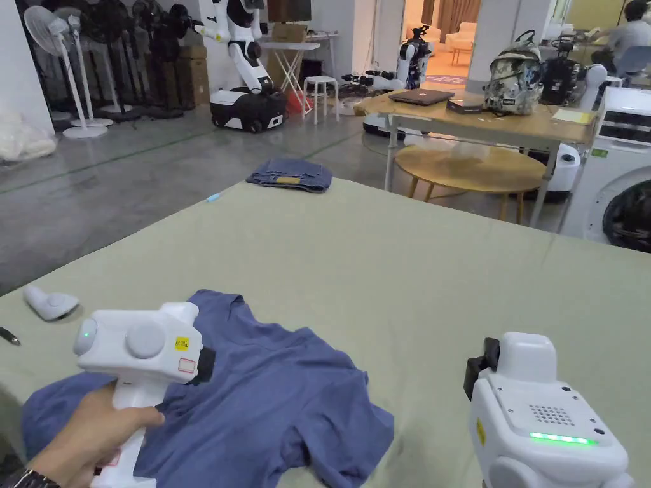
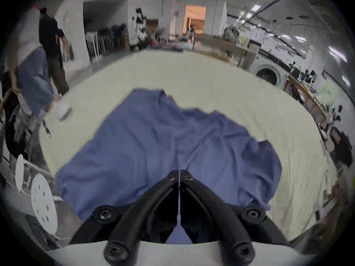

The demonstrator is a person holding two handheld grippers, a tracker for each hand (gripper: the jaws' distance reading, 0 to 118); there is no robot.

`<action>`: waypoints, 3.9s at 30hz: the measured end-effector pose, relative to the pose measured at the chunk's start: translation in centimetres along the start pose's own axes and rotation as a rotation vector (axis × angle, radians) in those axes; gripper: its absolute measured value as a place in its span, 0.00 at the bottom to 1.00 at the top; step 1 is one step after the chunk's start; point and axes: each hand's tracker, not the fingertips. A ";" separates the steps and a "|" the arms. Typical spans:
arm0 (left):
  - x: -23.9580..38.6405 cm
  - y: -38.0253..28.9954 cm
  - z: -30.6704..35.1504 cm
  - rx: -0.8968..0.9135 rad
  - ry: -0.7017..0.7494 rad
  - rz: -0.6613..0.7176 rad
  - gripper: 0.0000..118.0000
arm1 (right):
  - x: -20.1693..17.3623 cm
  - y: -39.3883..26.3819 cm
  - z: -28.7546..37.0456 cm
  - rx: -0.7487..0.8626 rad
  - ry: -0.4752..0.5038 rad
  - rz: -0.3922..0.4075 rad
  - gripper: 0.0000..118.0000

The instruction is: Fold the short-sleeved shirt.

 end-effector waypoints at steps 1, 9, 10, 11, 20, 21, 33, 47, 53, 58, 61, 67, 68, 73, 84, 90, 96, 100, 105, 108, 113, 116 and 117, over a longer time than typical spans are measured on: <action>-0.2 0.3 -0.8 -0.033 -0.008 0.003 0.44 | 0.0 -0.3 -0.2 -0.007 0.003 -0.003 0.00; 0.1 0.6 -5.8 -0.168 0.067 0.075 0.72 | 0.9 -0.9 -0.1 -0.042 -0.016 0.012 0.00; 0.1 0.5 -6.2 -0.174 0.083 0.084 0.71 | 1.0 -0.9 -0.1 -0.046 -0.019 0.012 0.00; 0.3 0.4 -6.4 -0.164 0.070 0.061 0.69 | 1.2 -1.0 -0.1 -0.050 -0.022 0.012 0.00; 2.5 -0.6 -6.6 -0.130 0.151 -0.162 0.15 | 2.3 -1.9 0.1 -0.087 -0.050 0.011 0.00; 2.6 -0.6 -6.4 -0.126 0.161 -0.163 0.04 | 2.4 -2.0 0.1 -0.093 -0.051 0.011 0.00; 1.2 -1.1 -3.8 0.019 0.067 -0.101 0.00 | 3.9 -2.2 0.8 -0.104 -0.086 -0.004 0.00; 7.5 3.5 6.2 0.341 -0.110 -0.151 0.00 | 8.5 0.4 3.9 -0.022 -0.175 -0.036 0.00; 15.0 5.8 11.4 0.462 -0.250 -0.259 0.00 | 11.1 1.2 6.1 0.015 -0.228 -0.049 0.00; 22.7 6.6 14.3 0.528 -0.389 -0.350 0.00 | 13.7 1.7 8.4 0.043 -0.278 -0.070 0.00; 27.4 6.6 14.7 0.530 -0.471 -0.396 0.00 | 15.5 1.9 9.9 0.057 -0.318 -0.076 0.00; 37.4 4.2 12.7 0.464 -0.631 -0.493 0.00 | 19.6 1.5 12.9 0.073 -0.406 -0.097 0.00; 39.3 3.4 12.1 0.437 -0.650 -0.508 0.00 | 20.3 1.4 13.4 0.074 -0.419 -0.103 0.00; 45.7 -1.2 9.1 0.333 -0.732 -0.562 0.00 | 23.5 0.3 15.4 0.062 -0.484 -0.118 0.00; 49.7 -8.3 0.1 0.098 -0.712 -0.586 0.29 | 26.8 -2.9 17.2 -0.014 -0.550 -0.162 0.00; 47.6 -8.5 0.9 0.133 -0.706 -0.565 0.45 | 26.2 -3.3 16.8 -0.031 -0.533 -0.165 0.00; 41.7 -7.2 4.0 0.326 -0.649 -0.480 0.45 | 24.6 -2.4 16.2 -0.012 -0.497 -0.143 0.00; 37.4 -6.0 4.6 0.386 -0.575 -0.414 0.44 | 23.2 -1.6 15.6 0.005 -0.472 -0.117 0.00; 32.6 -5.5 4.8 0.484 -0.386 -0.368 0.07 | 21.4 -0.9 14.7 0.029 -0.444 -0.095 0.00; 30.4 -5.6 5.0 0.542 -0.263 -0.381 0.01 | 20.4 -0.7 14.1 0.036 -0.436 -0.083 0.00; 27.1 -5.1 4.9 0.525 -0.192 -0.358 0.00 | 19.4 -0.5 13.1 0.030 -0.413 -0.084 0.00; 25.3 -4.3 4.3 0.477 -0.118 -0.318 0.00 | 19.0 -0.4 12.6 0.023 -0.408 -0.082 0.00; 24.7 -3.8 3.9 0.461 -0.101 -0.303 0.00 | 19.0 -0.4 12.4 0.022 -0.406 -0.082 0.00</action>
